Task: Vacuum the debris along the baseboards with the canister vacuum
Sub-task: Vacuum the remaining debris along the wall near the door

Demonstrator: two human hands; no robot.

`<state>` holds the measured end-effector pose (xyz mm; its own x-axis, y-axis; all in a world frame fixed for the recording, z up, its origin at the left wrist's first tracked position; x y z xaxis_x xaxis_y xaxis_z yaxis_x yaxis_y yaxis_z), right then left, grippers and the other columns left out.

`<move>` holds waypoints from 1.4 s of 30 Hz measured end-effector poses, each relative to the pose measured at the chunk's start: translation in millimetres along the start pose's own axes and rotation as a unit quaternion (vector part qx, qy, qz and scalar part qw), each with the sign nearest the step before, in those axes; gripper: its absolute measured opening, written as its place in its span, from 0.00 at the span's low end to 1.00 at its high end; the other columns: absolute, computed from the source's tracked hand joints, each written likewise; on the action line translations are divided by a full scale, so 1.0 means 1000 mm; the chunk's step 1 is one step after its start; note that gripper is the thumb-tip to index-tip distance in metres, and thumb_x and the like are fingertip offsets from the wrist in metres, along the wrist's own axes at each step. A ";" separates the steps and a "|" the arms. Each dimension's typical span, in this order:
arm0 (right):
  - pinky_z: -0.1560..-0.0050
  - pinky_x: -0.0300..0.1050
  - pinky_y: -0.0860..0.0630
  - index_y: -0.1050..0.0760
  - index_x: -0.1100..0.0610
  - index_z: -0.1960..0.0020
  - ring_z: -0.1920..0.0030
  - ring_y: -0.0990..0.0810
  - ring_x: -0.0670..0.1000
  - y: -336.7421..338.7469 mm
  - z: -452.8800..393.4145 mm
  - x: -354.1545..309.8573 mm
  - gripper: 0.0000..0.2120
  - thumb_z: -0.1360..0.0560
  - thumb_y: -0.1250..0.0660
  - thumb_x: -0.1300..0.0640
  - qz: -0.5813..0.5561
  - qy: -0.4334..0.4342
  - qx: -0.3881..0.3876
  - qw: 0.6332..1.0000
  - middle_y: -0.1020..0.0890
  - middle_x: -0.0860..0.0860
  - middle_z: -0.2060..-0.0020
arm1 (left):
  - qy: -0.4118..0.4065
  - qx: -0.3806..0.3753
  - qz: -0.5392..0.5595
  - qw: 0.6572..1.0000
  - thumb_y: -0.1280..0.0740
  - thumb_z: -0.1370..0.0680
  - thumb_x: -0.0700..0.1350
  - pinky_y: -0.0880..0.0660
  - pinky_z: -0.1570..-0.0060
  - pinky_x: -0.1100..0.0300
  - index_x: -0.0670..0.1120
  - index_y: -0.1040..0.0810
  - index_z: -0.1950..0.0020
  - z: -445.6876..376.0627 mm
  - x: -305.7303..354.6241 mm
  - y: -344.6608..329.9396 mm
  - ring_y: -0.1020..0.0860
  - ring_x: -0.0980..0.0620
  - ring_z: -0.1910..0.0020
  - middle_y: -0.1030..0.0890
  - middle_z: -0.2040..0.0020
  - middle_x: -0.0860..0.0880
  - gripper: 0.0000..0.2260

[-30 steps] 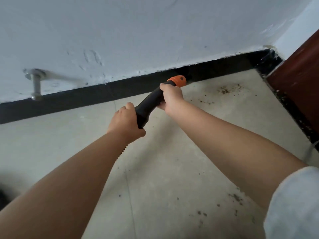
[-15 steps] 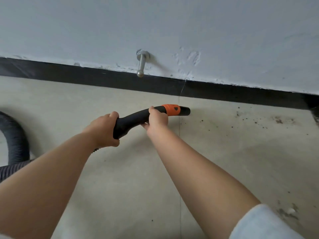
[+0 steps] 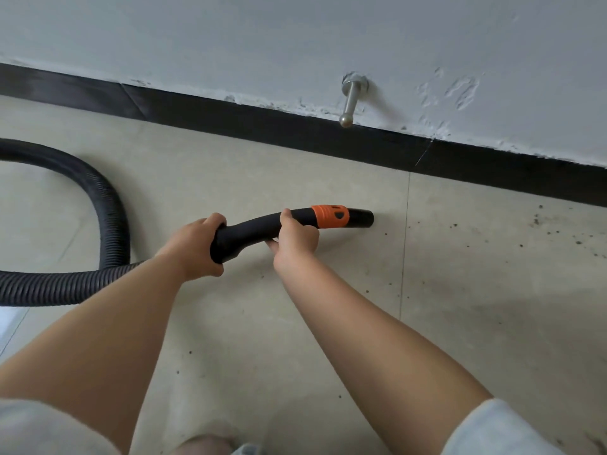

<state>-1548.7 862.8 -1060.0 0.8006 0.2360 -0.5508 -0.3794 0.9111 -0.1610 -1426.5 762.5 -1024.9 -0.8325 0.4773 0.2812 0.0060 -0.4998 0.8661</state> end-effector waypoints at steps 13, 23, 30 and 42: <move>0.44 0.53 0.22 0.35 0.62 0.33 0.42 0.24 0.59 0.053 -0.006 -0.039 0.21 0.23 0.35 0.59 -0.041 0.014 0.029 0.999 0.25 0.58 0.40 | -0.050 -0.034 -0.076 0.995 0.28 0.33 0.43 0.32 0.62 0.58 0.45 0.34 0.44 -0.012 0.069 -0.015 0.29 0.49 0.57 0.29 0.55 0.51 0.21; 0.54 0.52 0.21 0.33 0.62 0.35 0.39 0.26 0.60 0.100 -0.023 -0.075 0.18 0.23 0.36 0.61 -0.062 0.020 0.026 0.998 0.26 0.59 0.39 | -0.084 -0.024 -0.135 0.987 0.30 0.32 0.45 0.34 0.63 0.59 0.46 0.37 0.49 -0.023 0.130 -0.030 0.30 0.50 0.57 0.29 0.55 0.51 0.19; 0.58 0.59 0.23 0.34 0.62 0.35 0.40 0.27 0.64 0.127 -0.031 -0.109 0.18 0.24 0.37 0.64 -0.010 -0.011 0.049 0.999 0.27 0.60 0.43 | -0.118 -0.019 -0.140 0.983 0.30 0.32 0.45 0.35 0.63 0.60 0.46 0.39 0.51 -0.031 0.173 -0.032 0.32 0.50 0.57 0.30 0.55 0.51 0.19; 0.61 0.48 0.20 0.34 0.62 0.34 0.44 0.22 0.60 0.158 -0.031 -0.107 0.19 0.22 0.36 0.59 -0.005 0.004 0.047 0.999 0.25 0.58 0.45 | -0.160 -0.017 -0.167 0.973 0.31 0.32 0.44 0.35 0.64 0.61 0.46 0.36 0.50 -0.031 0.197 -0.039 0.30 0.51 0.58 0.29 0.56 0.51 0.17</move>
<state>-1708.8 971.2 -1051.6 0.8001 0.2254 -0.5559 -0.3268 0.9409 -0.0887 -1607.5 853.2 -1015.9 -0.5701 0.8148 0.1051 -0.2579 -0.2989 0.9188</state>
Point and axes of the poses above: each hand's wrist, its own z-axis away from the middle knuckle, its own y-axis out of the back of the hand, x = y × z, the point moved 8 cm from there along -z, towards the middle knuckle
